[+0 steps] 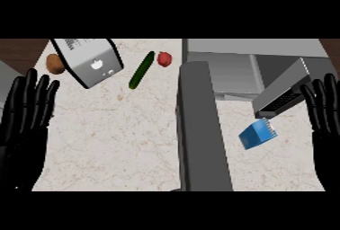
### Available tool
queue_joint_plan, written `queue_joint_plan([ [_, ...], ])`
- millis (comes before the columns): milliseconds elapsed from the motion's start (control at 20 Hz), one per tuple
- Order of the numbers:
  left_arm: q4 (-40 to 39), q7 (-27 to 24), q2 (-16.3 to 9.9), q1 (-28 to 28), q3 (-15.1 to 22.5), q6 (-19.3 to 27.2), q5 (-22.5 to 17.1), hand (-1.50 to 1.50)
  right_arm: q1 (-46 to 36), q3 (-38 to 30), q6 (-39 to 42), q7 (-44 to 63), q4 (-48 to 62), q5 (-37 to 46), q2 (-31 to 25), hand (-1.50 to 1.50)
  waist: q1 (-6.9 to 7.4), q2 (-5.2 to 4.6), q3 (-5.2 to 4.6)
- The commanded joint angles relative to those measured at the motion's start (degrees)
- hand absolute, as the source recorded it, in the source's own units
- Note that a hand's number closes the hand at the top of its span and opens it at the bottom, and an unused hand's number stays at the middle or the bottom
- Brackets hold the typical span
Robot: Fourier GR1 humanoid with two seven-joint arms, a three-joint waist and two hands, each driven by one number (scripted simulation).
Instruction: Pick up the milk, place it into the microwave and close the microwave
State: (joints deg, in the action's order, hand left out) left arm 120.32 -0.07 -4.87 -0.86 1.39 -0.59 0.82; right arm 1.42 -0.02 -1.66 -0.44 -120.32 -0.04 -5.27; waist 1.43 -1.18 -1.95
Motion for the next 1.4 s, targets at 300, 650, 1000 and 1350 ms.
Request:
queue_joint_plan([
  [300,-5.4,3.1,4.7,2.3,-0.2,5.2,-9.7,-1.5,1.7,-0.7,13.8,9.2,-2.8,-11.4,-9.3,-1.5,-1.71,1.14,1.82],
  [650,-3.1,-5.0,4.8,13.7,8.1,7.3,-9.0,-1.5,4.5,-4.8,17.1,9.5,-2.4,-15.2,-9.4,-1.5,-1.38,1.23,1.96],
  [1000,-0.6,-11.8,4.9,22.6,9.9,3.7,-9.5,-1.5,12.2,-3.5,20.2,2.8,-0.5,-10.0,-5.4,-1.5,-1.36,1.25,1.96],
  [1350,-7.3,-22.0,4.8,28.3,10.0,-0.1,-10.4,-1.5,10.9,-9.0,24.2,-2.7,10.2,-12.4,-6.6,-1.5,-1.27,1.22,1.96],
])
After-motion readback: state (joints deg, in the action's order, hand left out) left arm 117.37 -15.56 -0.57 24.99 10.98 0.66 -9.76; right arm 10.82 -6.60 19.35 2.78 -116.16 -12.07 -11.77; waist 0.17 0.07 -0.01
